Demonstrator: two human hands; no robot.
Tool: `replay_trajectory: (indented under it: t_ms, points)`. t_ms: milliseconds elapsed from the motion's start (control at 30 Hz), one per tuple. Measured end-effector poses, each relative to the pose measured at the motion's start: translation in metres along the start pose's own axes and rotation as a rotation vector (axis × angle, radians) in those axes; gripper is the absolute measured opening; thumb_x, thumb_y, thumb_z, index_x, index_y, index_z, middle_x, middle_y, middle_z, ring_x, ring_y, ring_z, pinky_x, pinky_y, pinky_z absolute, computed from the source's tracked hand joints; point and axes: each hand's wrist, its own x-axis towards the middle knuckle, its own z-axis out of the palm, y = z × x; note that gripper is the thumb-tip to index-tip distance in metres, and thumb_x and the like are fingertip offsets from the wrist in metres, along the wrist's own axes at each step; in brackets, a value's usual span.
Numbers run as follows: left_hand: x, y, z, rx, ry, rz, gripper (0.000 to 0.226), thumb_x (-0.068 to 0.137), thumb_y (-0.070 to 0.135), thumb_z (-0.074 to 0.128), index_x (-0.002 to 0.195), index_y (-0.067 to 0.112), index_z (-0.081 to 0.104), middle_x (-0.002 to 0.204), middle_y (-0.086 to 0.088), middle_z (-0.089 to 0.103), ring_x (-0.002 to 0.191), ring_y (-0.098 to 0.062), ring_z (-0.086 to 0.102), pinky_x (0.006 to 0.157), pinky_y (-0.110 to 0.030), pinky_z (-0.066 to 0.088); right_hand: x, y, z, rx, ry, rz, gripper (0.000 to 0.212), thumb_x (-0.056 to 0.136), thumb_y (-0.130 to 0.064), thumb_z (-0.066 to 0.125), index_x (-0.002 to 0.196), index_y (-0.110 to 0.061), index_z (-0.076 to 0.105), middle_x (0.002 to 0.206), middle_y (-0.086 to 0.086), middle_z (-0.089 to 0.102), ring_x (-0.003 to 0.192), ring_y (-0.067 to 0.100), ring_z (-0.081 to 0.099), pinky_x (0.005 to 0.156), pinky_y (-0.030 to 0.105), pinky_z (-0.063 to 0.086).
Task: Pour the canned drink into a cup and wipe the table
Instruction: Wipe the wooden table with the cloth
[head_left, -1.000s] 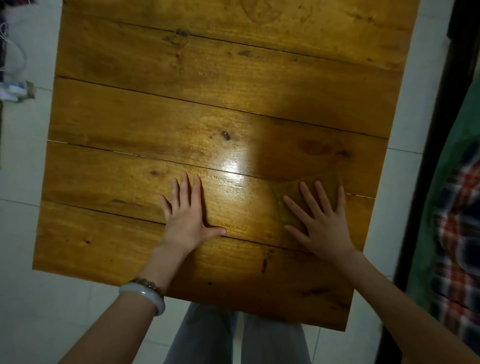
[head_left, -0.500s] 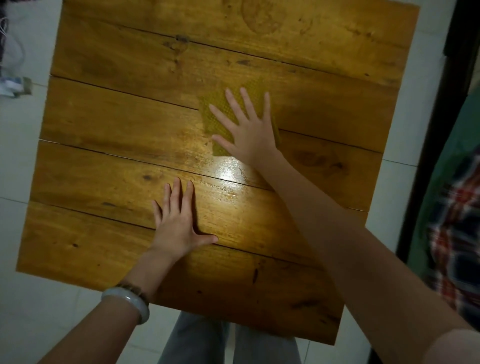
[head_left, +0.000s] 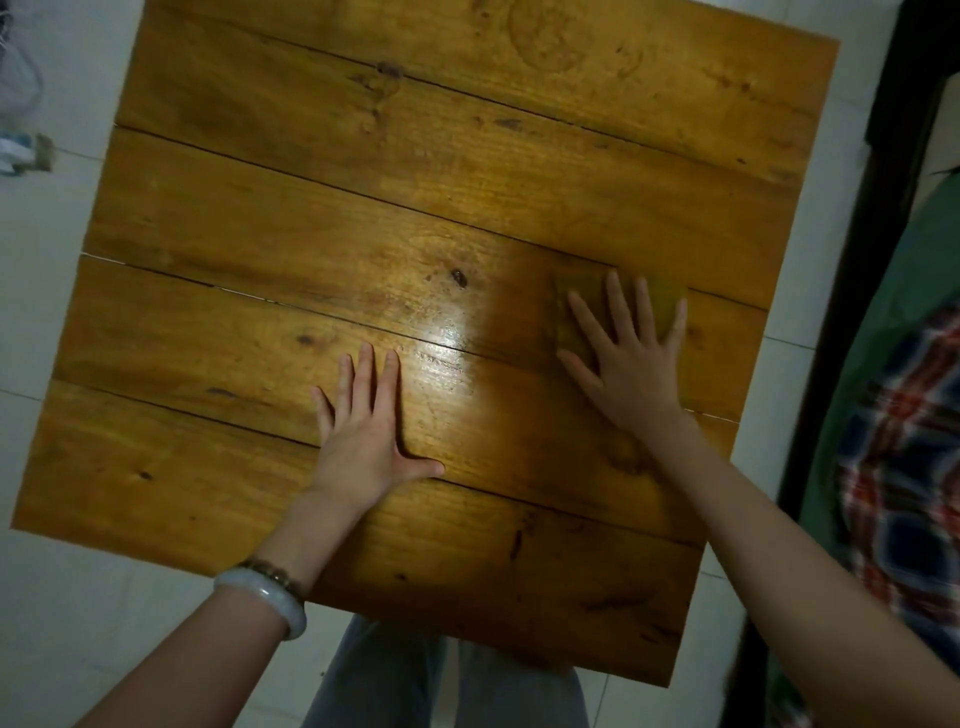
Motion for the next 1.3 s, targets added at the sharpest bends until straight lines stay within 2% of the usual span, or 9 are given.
replay_trajectory:
  t_ms: [133,267,533,733,933,1033,1167,1200,1300]
  points:
    - [-0.003,-0.009,0.001,-0.030,0.053,0.073,0.137,0.055,0.068,0.072,0.148,0.020,-0.016,0.156,-0.007,-0.020,0.139,-0.020,-0.027,0.113,-0.052,-0.012,0.091,-0.063,-0.018,0.054,0.015,0.046,0.069,0.086,-0.071,0.012,0.148,-0.040,0.010,0.159,0.007,0.006,0.145,0.035,0.004,0.106,0.067,-0.003]
    - [-0.012,-0.028,0.000,-0.076,0.096,0.061,0.138,0.054,0.067,0.074,0.148,0.019,-0.014,0.157,-0.008,-0.017,0.143,-0.021,-0.020,0.114,-0.046,-0.011,0.120,-0.110,-0.020,0.081,0.069,0.049,0.070,0.086,-0.070,0.015,0.147,-0.037,0.021,0.157,0.011,0.015,0.143,0.038,0.011,0.105,0.069,-0.001]
    - [-0.036,-0.059,0.011,-0.039,0.049,0.028,0.147,0.048,0.062,0.082,0.147,0.017,-0.018,0.157,-0.008,-0.017,0.143,-0.020,-0.020,0.116,-0.050,-0.007,0.000,-0.174,0.011,0.075,0.032,-0.311,0.063,0.090,-0.066,0.024,0.146,-0.038,0.023,0.157,0.008,0.019,0.144,0.035,0.014,0.107,0.069,0.007]
    - [-0.040,-0.055,0.014,-0.047,0.075,0.069,0.143,0.051,0.057,0.083,0.148,0.018,-0.015,0.158,-0.011,-0.009,0.143,-0.022,-0.015,0.116,-0.051,-0.005,-0.084,-0.142,0.027,0.047,-0.011,-0.393,0.062,0.090,-0.066,0.030,0.146,-0.040,0.022,0.156,0.005,0.020,0.144,0.033,0.014,0.109,0.067,0.007]
    - [-0.039,-0.054,0.014,-0.034,0.068,0.060,0.140,0.053,0.056,0.083,0.149,0.018,-0.012,0.158,-0.012,-0.007,0.144,-0.026,-0.012,0.116,-0.052,-0.002,-0.100,-0.098,0.020,0.071,-0.004,-0.009,0.067,0.086,-0.070,0.034,0.144,-0.038,0.030,0.155,0.006,0.024,0.143,0.033,0.016,0.109,0.067,0.007]
    - [-0.043,-0.044,0.011,-0.084,0.074,0.159,0.135,0.055,0.058,0.080,0.150,0.019,-0.008,0.158,-0.011,-0.004,0.145,-0.023,-0.008,0.117,-0.050,-0.001,-0.081,-0.098,0.013,0.122,-0.034,0.193,0.069,0.085,-0.072,0.034,0.144,-0.038,0.030,0.155,0.008,0.023,0.143,0.035,0.016,0.108,0.067,0.004]
    - [-0.046,-0.007,0.005,-0.266,0.132,0.282,0.110,0.068,0.062,0.066,0.150,0.018,0.009,0.158,-0.005,0.010,0.144,-0.019,0.008,0.115,-0.040,0.010,-0.064,-0.094,0.002,0.303,-0.025,0.230,0.069,0.084,-0.067,0.037,0.144,-0.035,0.032,0.157,0.011,0.013,0.145,0.034,0.006,0.110,0.061,-0.003]
    - [-0.044,0.005,0.003,-0.327,0.146,0.267,0.101,0.072,0.059,0.065,0.149,0.016,0.017,0.156,-0.004,0.016,0.142,-0.019,0.014,0.114,-0.036,0.014,-0.066,-0.092,-0.003,0.392,0.018,0.259,0.065,0.085,-0.063,0.040,0.142,-0.030,0.039,0.156,0.013,0.016,0.144,0.034,0.009,0.112,0.057,0.000]
    - [-0.031,0.041,0.003,-0.466,0.179,0.206,0.071,0.082,0.047,0.064,0.140,0.013,0.040,0.141,-0.002,0.040,0.132,-0.017,0.034,0.110,-0.029,0.028,-0.076,-0.079,-0.023,0.666,0.249,0.525,0.047,0.090,-0.037,0.056,0.130,-0.013,0.053,0.141,0.018,0.039,0.133,0.032,0.033,0.110,0.045,0.030]
